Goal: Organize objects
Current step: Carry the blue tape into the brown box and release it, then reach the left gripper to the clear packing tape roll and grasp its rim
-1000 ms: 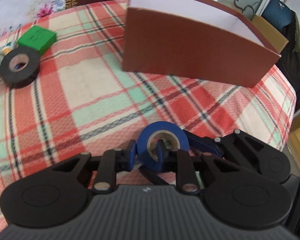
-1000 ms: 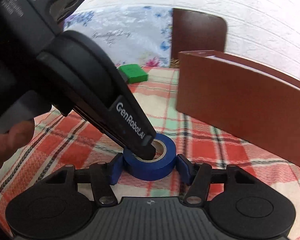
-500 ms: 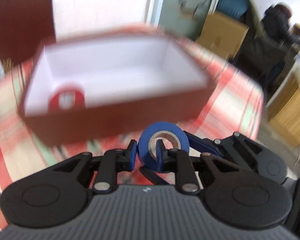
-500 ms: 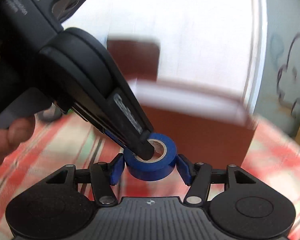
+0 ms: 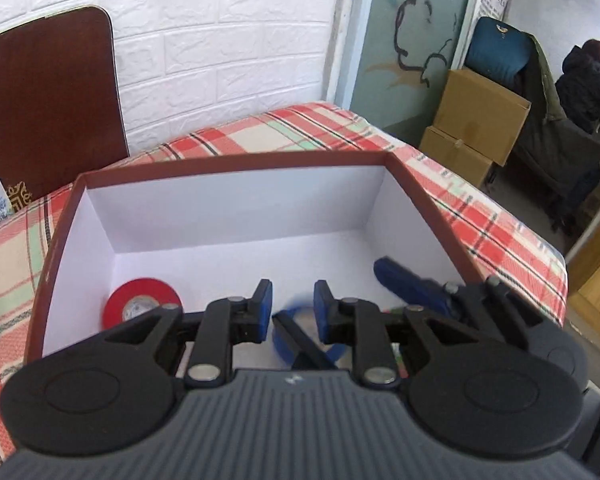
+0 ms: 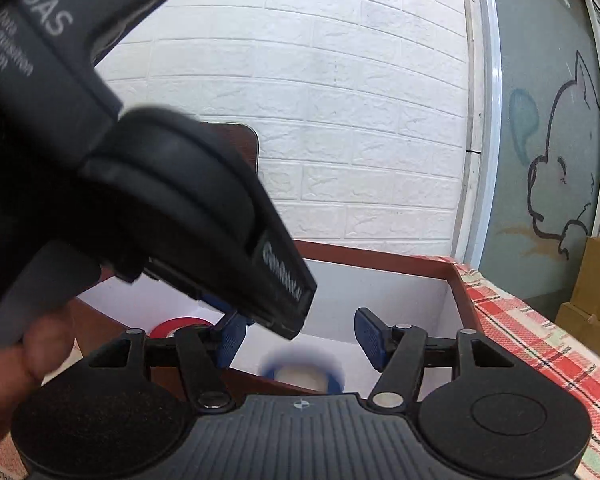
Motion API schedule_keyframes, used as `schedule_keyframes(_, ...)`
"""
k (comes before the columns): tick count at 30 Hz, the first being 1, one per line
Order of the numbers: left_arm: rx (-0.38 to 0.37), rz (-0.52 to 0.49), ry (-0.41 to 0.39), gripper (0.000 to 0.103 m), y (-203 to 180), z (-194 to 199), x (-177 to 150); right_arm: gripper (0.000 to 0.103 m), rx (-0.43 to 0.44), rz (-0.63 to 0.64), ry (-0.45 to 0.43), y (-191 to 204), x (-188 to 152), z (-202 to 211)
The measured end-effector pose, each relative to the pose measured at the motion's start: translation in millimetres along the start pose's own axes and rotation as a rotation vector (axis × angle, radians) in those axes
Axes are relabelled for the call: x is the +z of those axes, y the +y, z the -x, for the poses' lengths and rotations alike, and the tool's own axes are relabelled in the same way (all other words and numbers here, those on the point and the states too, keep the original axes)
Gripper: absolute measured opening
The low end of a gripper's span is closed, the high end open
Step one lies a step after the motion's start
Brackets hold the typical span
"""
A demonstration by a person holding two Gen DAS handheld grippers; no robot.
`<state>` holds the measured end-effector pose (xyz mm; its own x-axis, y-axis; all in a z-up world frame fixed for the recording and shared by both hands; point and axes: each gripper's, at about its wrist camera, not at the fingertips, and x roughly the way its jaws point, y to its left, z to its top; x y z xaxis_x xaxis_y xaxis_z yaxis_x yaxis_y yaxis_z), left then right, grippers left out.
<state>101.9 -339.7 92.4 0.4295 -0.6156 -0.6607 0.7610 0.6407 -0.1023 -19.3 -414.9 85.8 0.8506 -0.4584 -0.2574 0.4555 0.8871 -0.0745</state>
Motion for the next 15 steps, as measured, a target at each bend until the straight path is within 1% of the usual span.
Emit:
schedule_keyframes(3, -0.028, 0.010, -0.048, 0.024, 0.9, 26.1, -8.1, 0.058, 0.016, -0.020, -0.051, 6.1, 1.8, 26.6)
schedule_keyframes(5, -0.042, 0.010, -0.088, 0.024, 6.1, 47.0, -22.5, 0.058, 0.043, -0.036, -0.090, 14.6, -2.1, 49.2)
schedule_keyframes(7, -0.036, 0.017, -0.120, 0.025, 14.6, 64.3, -41.2, 0.058, 0.088, -0.059, -0.098, 26.5, -10.6, 67.5)
schedule_keyframes(8, -0.030, 0.024, -0.128, 0.025, 20.6, 73.2, -52.9, 0.058, 0.122, -0.067, -0.085, 33.7, -16.2, 73.2)
schedule_keyframes(9, -0.017, 0.035, -0.130, 0.025, 27.7, 80.7, -65.2, 0.058, 0.155, -0.070, -0.061, 42.1, -22.3, 76.0)
schedule_keyframes(10, 0.007, 0.050, -0.127, 0.024, 37.0, 86.4, -78.3, 0.057, 0.193, -0.067, -0.016, 52.0, -28.8, 74.7)
schedule_keyframes(11, 0.037, 0.071, -0.112, 0.025, 48.1, 90.3, -92.1, 0.053, 0.233, -0.058, 0.045, 63.4, -35.1, 69.7)
schedule_keyframes(13, 0.103, 0.140, -0.048, 0.025, 77.9, 92.3, -121.0, 0.048, 0.318, -0.034, 0.193, 90.4, -46.5, 54.1)
schedule_keyframes(15, 0.210, 0.218, 0.027, 0.025, 113.8, 91.9, -153.0, 0.048, 0.420, 0.006, 0.320, 119.6, -55.7, 38.1)
